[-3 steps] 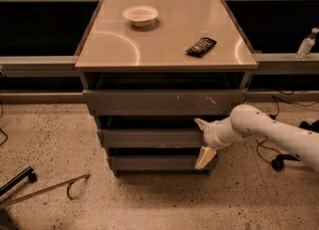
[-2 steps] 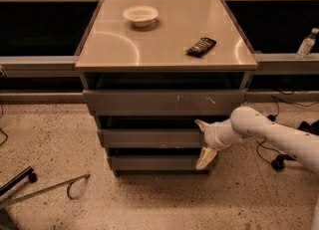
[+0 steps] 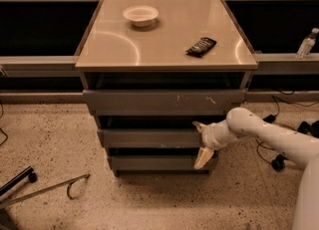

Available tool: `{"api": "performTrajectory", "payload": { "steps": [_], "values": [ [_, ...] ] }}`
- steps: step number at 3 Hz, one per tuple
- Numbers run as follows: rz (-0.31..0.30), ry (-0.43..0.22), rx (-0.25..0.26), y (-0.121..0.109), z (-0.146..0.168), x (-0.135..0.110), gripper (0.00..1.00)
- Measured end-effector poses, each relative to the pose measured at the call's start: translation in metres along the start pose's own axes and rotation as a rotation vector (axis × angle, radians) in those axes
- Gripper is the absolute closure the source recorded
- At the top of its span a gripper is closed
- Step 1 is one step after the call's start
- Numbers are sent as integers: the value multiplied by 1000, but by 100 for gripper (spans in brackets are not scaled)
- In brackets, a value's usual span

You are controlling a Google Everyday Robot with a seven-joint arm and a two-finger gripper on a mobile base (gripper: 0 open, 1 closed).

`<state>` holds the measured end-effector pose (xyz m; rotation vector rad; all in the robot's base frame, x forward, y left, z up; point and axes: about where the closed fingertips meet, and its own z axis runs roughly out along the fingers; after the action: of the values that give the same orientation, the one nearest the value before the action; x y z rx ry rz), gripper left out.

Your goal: Open middle drawer

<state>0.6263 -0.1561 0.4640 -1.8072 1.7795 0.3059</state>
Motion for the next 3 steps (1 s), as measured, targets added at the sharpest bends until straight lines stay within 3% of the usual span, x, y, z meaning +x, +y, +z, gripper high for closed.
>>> {"api": "performTrajectory", "payload": {
  "steps": [2, 3],
  "values": [
    [-23, -22, -80, -15, 53, -5, 0],
    [0, -21, -116, -10, 68, 5, 0]
  ]
}}
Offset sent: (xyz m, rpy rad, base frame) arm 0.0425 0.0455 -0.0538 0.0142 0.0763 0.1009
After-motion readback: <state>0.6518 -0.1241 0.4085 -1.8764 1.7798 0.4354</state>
